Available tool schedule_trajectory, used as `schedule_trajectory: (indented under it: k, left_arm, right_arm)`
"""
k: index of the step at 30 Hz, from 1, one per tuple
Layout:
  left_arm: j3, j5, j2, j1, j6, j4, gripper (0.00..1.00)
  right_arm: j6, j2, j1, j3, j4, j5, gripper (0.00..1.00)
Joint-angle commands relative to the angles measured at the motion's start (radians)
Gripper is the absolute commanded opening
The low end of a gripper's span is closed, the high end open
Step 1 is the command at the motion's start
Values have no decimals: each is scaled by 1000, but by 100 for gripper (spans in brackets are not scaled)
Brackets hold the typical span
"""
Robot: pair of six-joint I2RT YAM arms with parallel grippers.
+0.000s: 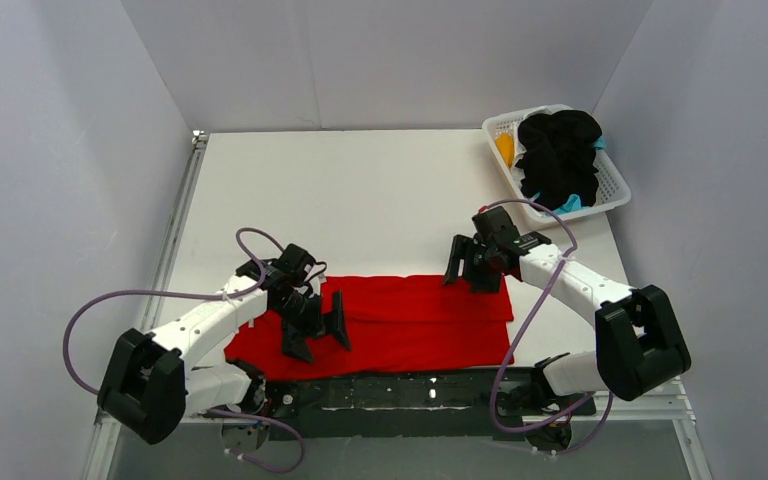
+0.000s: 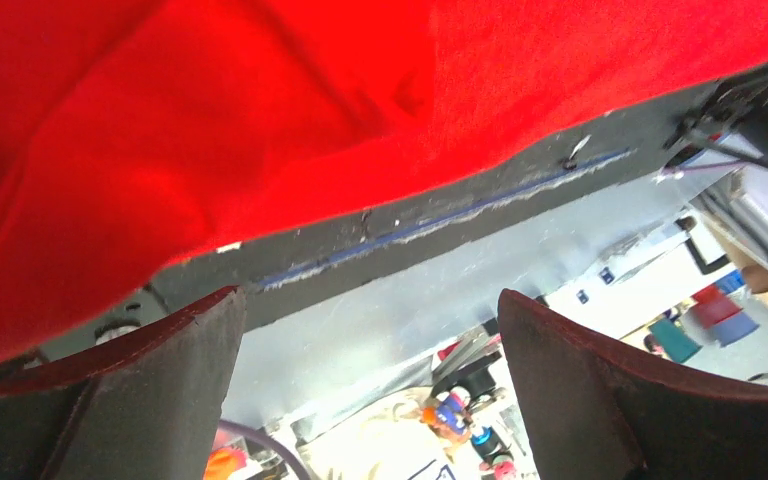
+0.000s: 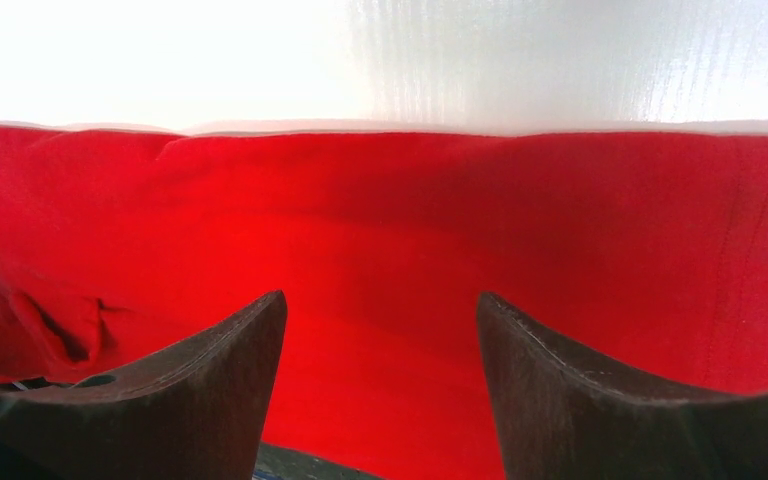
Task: Fold and stack the t-shirts
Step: Fold the other side of the tshirt into a rectangle
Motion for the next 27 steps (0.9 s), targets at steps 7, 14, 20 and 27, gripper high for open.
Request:
schedule_trajectory:
  k: [7, 14, 20, 27]
  left_arm:
    - [144, -366, -148, -34, 75, -208, 98]
    - [191, -551, 118, 2, 2, -116, 98]
    - [164, -409, 215, 3, -7, -108, 98]
    - [0, -183, 62, -20, -32, -125, 98]
  right_arm:
    - [-4, -28, 2, -12, 20, 9, 77]
    - [-15, -7, 2, 10, 16, 13, 77]
    - [-11, 6, 2, 11, 29, 15, 77]
    - [-19, 25, 2, 13, 35, 6, 77]
